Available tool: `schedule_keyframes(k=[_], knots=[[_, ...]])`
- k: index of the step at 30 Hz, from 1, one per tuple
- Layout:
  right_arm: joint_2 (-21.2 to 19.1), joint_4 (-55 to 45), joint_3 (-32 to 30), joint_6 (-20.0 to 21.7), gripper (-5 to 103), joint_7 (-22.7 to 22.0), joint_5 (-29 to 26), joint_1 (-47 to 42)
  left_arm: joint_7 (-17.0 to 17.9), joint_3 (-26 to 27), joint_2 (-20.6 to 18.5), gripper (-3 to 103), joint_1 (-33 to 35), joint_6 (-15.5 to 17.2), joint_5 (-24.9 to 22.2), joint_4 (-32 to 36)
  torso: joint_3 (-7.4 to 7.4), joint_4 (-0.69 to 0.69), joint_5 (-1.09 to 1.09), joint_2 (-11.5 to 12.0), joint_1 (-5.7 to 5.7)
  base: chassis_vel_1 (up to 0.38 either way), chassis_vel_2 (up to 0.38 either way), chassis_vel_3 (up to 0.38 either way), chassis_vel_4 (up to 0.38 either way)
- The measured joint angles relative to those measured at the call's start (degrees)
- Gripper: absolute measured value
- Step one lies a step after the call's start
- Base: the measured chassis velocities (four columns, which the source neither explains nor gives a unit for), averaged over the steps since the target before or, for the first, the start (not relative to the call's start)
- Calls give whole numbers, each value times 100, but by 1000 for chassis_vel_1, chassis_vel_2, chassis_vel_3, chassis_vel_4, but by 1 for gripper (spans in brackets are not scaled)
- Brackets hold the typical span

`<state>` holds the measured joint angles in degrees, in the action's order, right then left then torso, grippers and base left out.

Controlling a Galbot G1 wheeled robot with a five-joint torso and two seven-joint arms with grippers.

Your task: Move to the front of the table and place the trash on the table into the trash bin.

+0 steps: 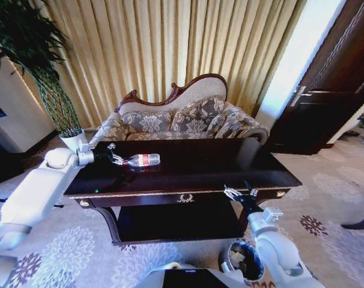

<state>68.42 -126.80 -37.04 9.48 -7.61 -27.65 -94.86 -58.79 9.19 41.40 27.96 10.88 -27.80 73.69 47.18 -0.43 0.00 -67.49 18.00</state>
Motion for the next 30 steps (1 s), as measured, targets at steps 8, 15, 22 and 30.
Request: schedule_keyframes(k=[8,15,22,30], knots=[[-9,76,-35,-75,100,2,-18,18,48,-154,69,100,-108,120,-199,-70,0,0,0,0,0,0,0,0,0],[-25,81,-54,-92,100,2,-29,16,257,-181,120,88,-76,455,-525,132,0,0,1,0,0,0,0,0,0],[-80,83,-143,-95,100,2,-107,19,311,-134,196,60,45,547,-540,210,-1,0,0,0,0,0,0,0,0],[-42,154,-125,-134,100,2,-47,11,294,11,114,40,162,548,-515,295,0,0,0,0,0,0,0,0,0]])
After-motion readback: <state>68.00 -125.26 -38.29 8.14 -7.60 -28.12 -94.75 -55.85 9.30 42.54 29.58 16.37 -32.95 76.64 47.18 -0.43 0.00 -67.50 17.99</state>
